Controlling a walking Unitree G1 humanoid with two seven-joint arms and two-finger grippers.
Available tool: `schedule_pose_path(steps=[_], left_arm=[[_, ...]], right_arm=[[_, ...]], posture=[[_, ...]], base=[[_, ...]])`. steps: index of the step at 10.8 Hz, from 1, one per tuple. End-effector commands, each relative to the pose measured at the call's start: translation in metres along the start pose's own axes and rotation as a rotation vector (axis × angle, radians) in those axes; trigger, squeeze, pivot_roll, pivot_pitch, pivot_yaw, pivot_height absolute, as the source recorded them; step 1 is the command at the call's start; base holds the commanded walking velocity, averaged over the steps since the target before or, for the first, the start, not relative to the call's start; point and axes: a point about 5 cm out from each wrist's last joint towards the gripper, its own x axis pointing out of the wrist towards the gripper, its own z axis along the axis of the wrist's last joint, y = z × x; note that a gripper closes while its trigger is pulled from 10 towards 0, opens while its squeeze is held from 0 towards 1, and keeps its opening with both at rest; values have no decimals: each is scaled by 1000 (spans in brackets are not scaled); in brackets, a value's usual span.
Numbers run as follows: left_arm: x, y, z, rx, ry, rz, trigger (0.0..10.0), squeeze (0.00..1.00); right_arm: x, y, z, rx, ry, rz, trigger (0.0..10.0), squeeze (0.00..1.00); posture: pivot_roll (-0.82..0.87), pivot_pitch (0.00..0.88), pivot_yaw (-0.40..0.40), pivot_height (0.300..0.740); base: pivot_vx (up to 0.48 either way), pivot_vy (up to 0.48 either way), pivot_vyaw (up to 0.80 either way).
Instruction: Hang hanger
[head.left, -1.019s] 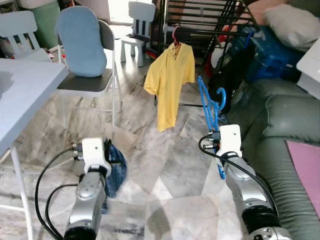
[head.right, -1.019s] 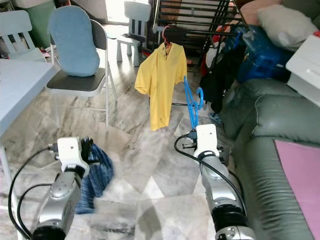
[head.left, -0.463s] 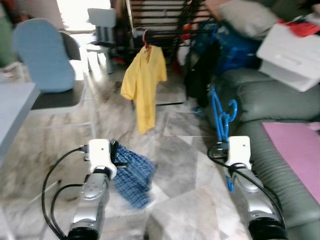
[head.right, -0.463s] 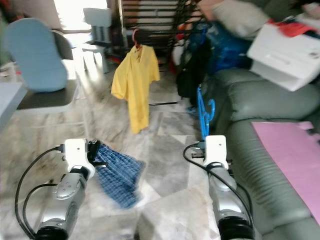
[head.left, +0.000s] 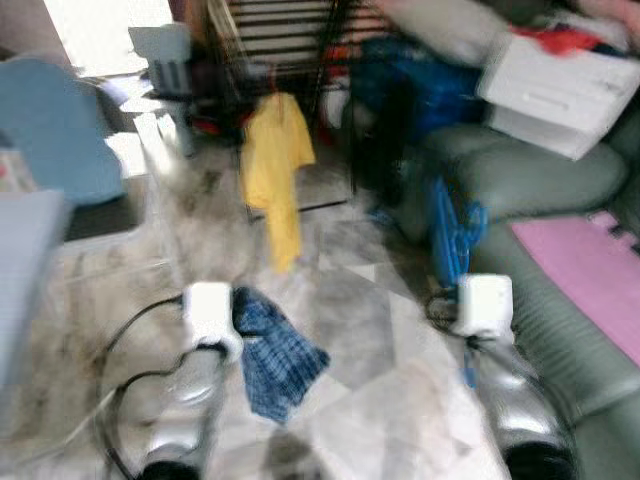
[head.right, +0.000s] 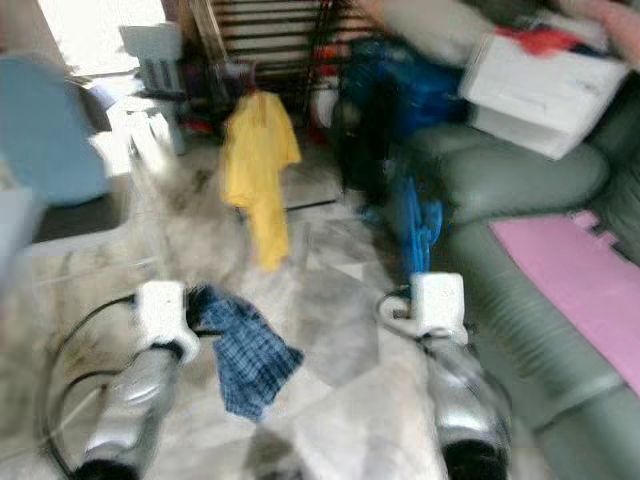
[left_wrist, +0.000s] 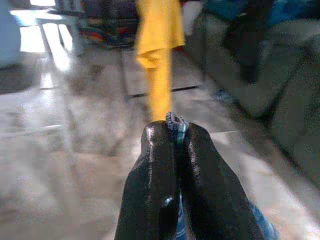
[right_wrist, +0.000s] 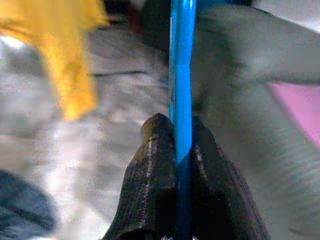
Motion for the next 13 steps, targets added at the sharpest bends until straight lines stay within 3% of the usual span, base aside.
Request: schedule_pose_path(steps=[1,4,5,7,8,9,10,11,13], left_arm=[[1,-13,8,-10,-43,-57,10000,0],[-3,-33,32,15,-176,-236,10000,0],[-4,-45,43,85,-208,-370,10000,0],[-3,-53,39,279,-190,-520,10000,0],[-1,-53,35,408,-177,-593,10000,0],[7,-52,36,612,-174,-706,10000,0],[17,-48,41,772,-150,-772,10000,0],[28,-40,46,908,-124,-779,10000,0],[43,-32,64,1036,-158,-719,10000,0]], right_arm=[[-1,-8,3,-1,-11,-12,10000,0],[-5,-7,6,-30,-32,30,10000,0],[-10,-7,7,-72,-37,86,10000,0],[-20,-6,5,-254,-38,291,10000,0],[-24,-13,9,-330,-37,394,10000,0],[-24,-34,20,-418,-26,450,10000,0],[-20,-51,33,-452,-37,417,10000,0],[-18,-59,40,-472,-43,401,10000,0],[-23,-63,40,-472,-24,441,10000,0]], posture=[[-131,0,19,740],[-128,0,16,740],[-129,0,19,740],[-135,0,21,740],[-139,0,23,740],[-151,0,30,740],[-159,0,37,740],[-169,0,48,740],[-175,0,60,740]], base=[[0,0,0],[0,0,0],[0,0,0],[0,0,0],[0,0,0],[0,0,0],[0,0,0],[0,0,0],[0,0,0]])
